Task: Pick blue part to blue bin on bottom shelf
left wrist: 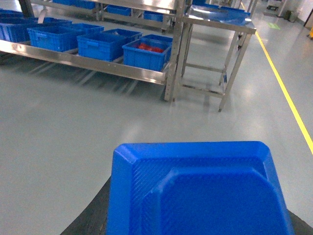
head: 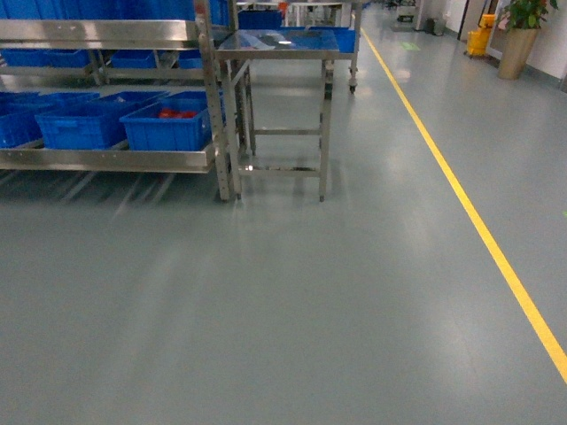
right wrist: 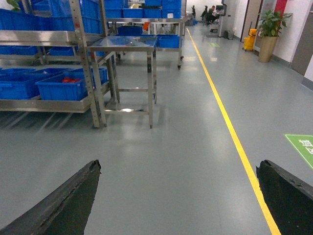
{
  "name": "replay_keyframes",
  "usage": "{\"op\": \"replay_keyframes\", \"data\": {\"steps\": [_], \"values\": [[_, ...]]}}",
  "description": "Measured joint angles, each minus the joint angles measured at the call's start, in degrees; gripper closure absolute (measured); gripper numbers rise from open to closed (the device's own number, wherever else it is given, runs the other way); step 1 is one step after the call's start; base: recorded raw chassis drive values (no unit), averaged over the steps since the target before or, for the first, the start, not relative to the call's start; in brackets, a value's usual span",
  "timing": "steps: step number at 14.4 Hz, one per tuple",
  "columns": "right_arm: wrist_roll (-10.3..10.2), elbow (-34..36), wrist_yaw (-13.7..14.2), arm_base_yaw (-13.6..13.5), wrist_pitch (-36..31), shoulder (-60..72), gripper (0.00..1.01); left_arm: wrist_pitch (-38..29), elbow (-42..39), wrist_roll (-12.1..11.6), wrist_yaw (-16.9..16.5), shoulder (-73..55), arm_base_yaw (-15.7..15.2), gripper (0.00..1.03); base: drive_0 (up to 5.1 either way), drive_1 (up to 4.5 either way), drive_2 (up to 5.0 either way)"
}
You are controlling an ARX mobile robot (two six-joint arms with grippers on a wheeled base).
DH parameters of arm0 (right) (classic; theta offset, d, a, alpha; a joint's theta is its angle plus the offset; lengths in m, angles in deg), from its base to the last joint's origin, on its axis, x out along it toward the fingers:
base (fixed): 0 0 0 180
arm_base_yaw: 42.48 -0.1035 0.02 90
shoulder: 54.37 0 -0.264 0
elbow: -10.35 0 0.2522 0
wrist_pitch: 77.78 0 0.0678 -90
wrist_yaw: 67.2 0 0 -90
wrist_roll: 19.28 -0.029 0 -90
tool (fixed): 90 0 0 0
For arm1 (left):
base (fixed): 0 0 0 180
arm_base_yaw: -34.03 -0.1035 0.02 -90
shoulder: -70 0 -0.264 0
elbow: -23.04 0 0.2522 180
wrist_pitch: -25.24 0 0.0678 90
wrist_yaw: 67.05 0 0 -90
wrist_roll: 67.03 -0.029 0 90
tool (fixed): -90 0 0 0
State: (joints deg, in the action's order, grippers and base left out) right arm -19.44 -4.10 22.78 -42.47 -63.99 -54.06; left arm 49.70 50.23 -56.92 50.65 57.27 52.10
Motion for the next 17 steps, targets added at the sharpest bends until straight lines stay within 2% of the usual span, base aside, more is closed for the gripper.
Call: {"op": "replay_keyframes", "data": {"steps": [17], "values": [[0.0, 0.0, 0.0, 0.0, 0.4, 0.0, 0.03, -0.1, 0.0, 0.0, -0.1, 0.0, 0.0, 0.60, -0.1, 4.04, -4.2]]}}
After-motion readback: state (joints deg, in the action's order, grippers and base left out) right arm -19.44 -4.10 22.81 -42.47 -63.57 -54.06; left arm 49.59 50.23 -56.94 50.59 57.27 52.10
